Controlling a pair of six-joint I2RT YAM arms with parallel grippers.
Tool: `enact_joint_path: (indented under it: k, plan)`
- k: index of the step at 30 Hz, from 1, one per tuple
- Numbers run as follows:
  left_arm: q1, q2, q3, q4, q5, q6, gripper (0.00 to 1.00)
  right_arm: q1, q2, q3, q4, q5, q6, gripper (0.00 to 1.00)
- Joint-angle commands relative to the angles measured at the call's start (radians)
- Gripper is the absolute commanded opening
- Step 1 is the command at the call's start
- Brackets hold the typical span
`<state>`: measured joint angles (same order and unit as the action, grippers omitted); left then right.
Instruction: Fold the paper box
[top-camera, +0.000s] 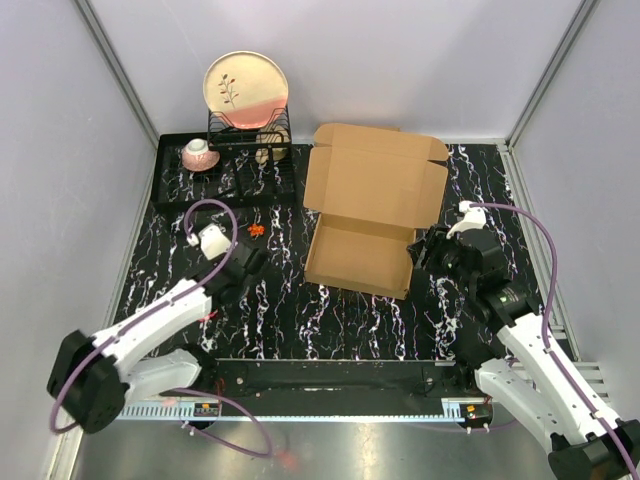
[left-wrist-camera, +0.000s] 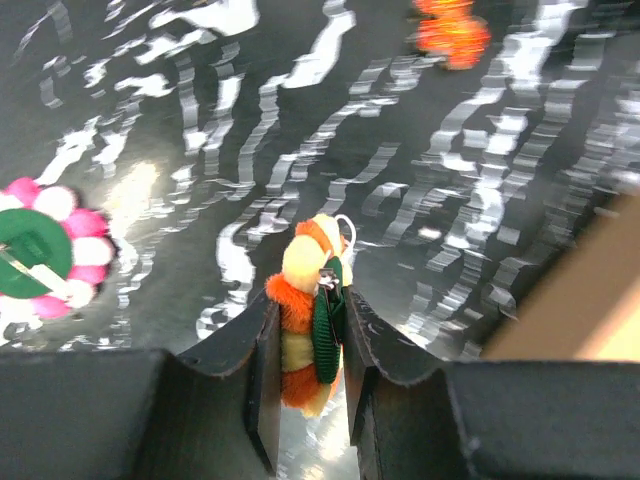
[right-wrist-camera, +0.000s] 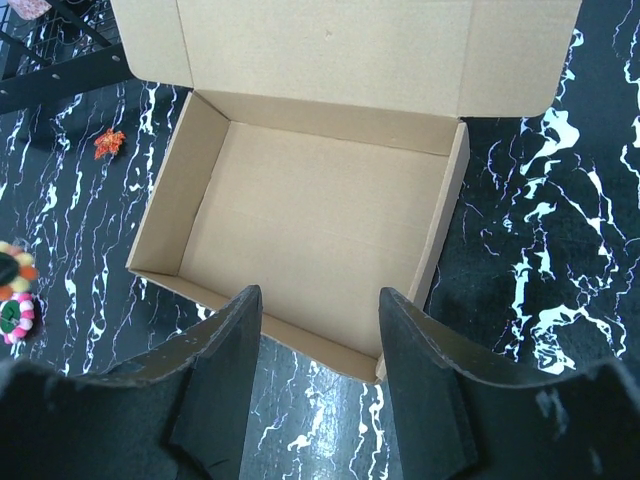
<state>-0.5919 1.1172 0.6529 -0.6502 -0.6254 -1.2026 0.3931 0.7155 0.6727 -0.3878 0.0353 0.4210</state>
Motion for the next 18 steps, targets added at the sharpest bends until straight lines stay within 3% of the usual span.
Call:
enact_joint_path:
  k: [1,5,7,13,17,18]
  plan:
    - [-0.197,-0.146,0.132,0.103,-0.189,0.095,0.03,0.007,0.001,0.056,0.004,-0.008,0.005,0.56]
    - [-0.322,-0.053,0.264,0.351,-0.145,0.411,0.09,0.007,0.012,0.102,-0.026,0.008,-0.005,0.56]
    - [-0.344,0.071,0.321,0.421,-0.079,0.484,0.12,0.007,0.013,0.123,-0.037,0.023,-0.010,0.56]
    - [-0.355,0.460,0.628,0.304,0.015,0.685,0.19,0.006,0.013,0.149,-0.074,0.054,-0.018,0.57]
    - [-0.379,0.642,0.787,0.253,-0.063,0.785,0.61,0.006,0.013,0.154,-0.083,0.067,-0.019,0.57]
    - [-0.387,0.668,0.810,0.238,-0.113,0.788,0.77,0.007,0.018,0.159,-0.088,0.077,-0.018,0.57]
